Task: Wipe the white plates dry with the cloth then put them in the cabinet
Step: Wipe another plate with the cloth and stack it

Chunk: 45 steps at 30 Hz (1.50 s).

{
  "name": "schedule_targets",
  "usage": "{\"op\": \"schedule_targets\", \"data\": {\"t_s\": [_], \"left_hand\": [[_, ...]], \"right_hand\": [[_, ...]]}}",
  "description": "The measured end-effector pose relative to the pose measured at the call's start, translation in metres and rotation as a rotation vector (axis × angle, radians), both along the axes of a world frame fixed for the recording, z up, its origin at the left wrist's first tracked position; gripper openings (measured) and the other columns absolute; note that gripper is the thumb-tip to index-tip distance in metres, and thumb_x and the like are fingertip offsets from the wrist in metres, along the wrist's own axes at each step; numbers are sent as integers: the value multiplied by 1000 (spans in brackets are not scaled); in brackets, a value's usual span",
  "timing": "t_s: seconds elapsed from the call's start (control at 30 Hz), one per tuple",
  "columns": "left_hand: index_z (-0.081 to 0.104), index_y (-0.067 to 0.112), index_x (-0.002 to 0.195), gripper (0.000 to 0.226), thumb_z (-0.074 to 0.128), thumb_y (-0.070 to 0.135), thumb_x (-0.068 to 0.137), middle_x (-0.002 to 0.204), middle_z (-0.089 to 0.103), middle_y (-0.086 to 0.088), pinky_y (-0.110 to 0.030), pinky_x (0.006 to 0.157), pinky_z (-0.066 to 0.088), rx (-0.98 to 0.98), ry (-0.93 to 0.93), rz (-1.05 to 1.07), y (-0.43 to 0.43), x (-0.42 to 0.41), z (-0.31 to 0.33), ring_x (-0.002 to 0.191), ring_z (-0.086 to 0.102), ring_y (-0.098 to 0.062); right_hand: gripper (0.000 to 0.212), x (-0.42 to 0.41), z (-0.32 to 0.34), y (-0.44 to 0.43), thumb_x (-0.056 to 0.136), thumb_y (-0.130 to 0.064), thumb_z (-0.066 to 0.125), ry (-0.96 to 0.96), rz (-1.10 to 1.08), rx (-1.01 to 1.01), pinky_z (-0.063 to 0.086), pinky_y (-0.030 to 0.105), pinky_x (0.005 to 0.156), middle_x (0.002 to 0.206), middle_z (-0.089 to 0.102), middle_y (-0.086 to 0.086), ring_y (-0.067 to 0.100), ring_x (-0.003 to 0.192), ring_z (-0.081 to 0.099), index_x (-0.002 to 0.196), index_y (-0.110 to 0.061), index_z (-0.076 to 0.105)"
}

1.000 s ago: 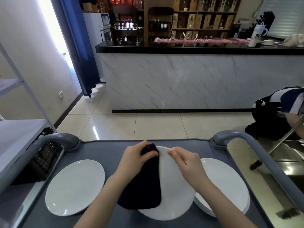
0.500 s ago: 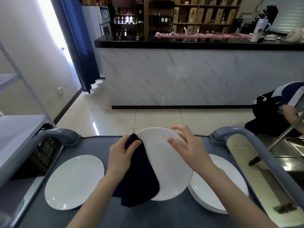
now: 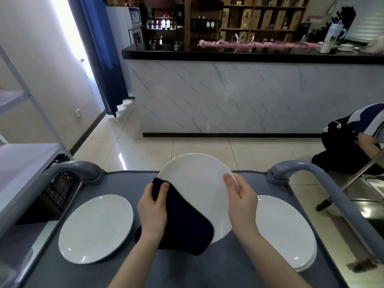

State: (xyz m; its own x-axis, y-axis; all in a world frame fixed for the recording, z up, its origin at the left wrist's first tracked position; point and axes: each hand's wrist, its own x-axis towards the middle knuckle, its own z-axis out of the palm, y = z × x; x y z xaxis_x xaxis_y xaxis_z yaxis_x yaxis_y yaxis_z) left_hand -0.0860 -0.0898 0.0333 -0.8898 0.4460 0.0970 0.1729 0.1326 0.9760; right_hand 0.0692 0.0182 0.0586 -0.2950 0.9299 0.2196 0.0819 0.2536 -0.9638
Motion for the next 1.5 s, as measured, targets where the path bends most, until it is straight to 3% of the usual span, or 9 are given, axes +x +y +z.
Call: {"op": "schedule_targets", "data": {"t_s": [0.13,0.4,0.57,0.73,0.9,1.0,1.1,1.23,1.5], "left_hand": [[60,26,79,17,61,32,95,73,65,18,-26,63,42,-15,6,-56,-3,-5,-1,69,58,-1],[55,39,77,23,74,28,84,71,63,24,-11,63,40,-154,447,-551,16,-12,25,66,57,3],[61,29,78,12,71,31,86,73,65,15,-13,62,41,-123,350,-389,16,-18,20,70,58,-4],[62,21,79,17,63,30,93,76,67,9,-26,66,48,-31,-13,-163,3,-8,2,71,60,-11],[55,18,70,25,65,27,91,67,60,1,-17,55,39,-12,65,-156,-4,-14,6,60,50,-10],[51,27,65,29,70,27,87,61,58,11,-13,54,37,-72,254,-272,-1,-18,19,56,49,-2],[53,39,65,31,74,26,84,65,62,18,-12,58,38,-124,410,-422,6,-17,30,61,54,-1],[56,38,68,27,72,25,87,66,62,13,-12,59,39,-100,360,-433,8,-19,29,62,53,-2],[65,27,87,13,58,33,96,83,70,14,-33,71,49,19,-93,-81,-7,-3,-8,76,63,-3]], "right_hand": [[19,3,-5,-1,100,-32,55,-26,16,2,42,13,63,77,65,-4,4,70,55,84,-28,65],[24,2,17,23,97,-47,54,-432,522,328,44,37,68,72,64,9,26,67,55,96,-27,67],[16,9,6,15,97,-34,60,-199,324,201,43,26,63,72,65,0,22,70,57,85,-25,68],[24,13,-7,1,95,-47,52,0,17,4,44,12,64,82,69,-6,2,75,60,91,-28,67],[9,24,-6,13,99,-38,55,-216,190,117,47,14,67,87,70,-17,1,80,64,100,-37,63],[35,17,16,25,89,-60,52,-379,344,281,48,16,78,103,70,-24,-3,92,64,118,-41,56],[35,-3,33,30,89,-64,43,-661,509,462,50,33,77,88,70,-7,14,83,63,114,-40,51],[20,-10,31,27,98,-44,53,-483,504,409,46,36,69,64,58,1,17,64,53,92,-28,62],[33,-2,-5,2,101,-35,52,-20,-36,55,35,14,54,60,46,-7,3,58,38,70,-25,52]]}}
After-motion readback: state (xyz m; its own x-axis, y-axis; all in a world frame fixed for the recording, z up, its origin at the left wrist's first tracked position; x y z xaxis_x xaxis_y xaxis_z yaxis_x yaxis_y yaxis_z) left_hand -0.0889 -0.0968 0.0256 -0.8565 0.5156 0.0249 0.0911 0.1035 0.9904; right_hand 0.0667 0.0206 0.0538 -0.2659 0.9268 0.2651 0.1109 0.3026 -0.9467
